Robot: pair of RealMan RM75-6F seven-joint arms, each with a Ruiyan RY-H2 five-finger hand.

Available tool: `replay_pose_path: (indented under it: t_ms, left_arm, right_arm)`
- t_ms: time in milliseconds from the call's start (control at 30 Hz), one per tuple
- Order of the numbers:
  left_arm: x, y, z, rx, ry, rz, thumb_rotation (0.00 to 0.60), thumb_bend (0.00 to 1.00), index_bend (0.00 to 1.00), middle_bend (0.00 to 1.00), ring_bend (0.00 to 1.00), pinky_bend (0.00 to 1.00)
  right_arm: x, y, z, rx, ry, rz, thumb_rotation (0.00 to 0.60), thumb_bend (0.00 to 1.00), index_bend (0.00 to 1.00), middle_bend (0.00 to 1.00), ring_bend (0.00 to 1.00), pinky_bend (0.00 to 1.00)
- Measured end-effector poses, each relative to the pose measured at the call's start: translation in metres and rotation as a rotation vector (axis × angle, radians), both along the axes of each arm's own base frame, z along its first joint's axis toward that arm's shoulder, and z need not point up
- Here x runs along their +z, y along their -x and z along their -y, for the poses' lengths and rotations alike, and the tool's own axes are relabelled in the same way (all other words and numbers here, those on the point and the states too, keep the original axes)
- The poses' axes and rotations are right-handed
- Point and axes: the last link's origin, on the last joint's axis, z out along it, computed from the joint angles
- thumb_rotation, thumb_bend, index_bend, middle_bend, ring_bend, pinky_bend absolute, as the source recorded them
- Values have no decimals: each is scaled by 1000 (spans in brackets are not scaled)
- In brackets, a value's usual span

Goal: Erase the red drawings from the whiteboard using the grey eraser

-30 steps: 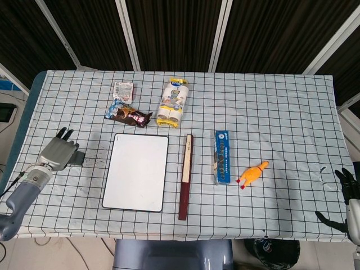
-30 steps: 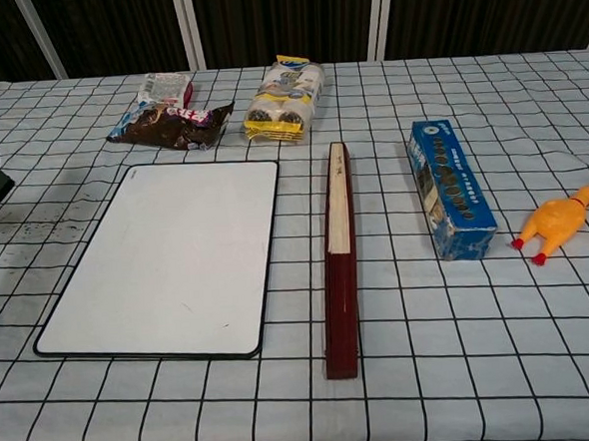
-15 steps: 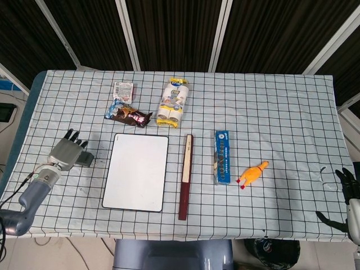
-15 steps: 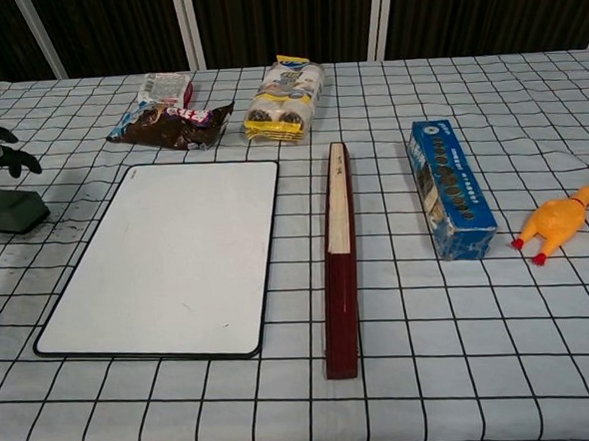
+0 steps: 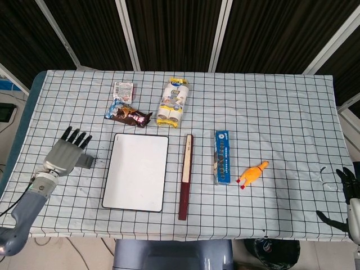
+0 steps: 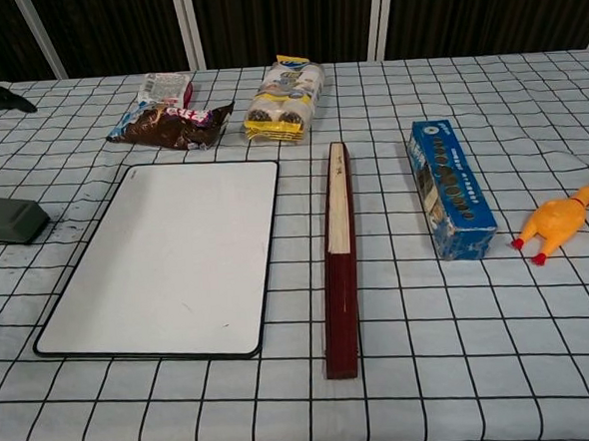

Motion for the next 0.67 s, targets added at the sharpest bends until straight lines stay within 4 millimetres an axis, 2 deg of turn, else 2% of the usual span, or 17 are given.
replay_pose_path:
  t_ms: [133, 233, 467, 667]
  left_arm:
    - [33, -25, 31, -73, -74, 90, 600, 136, 0, 20, 0, 0]
    - [55, -29, 55, -103, -126, 129, 600, 131, 0, 17, 0, 0]
    - [80, -13, 106, -102, -174, 223, 600, 128, 0, 14, 0, 0]
    - [88, 13, 127, -101, -180, 249, 600, 126, 0, 9, 0, 0]
  right_arm:
    - [0, 0, 0, 4, 5, -4, 600, 171, 11, 59, 142, 187]
    - [0, -1, 0, 7, 7, -7, 600, 170, 10, 59, 142, 187]
    - [2, -2, 1, 25, 23, -12, 600, 149, 10, 58, 136, 187]
    - [2, -2, 1, 41, 28, -21, 600, 136, 9, 56, 135, 187]
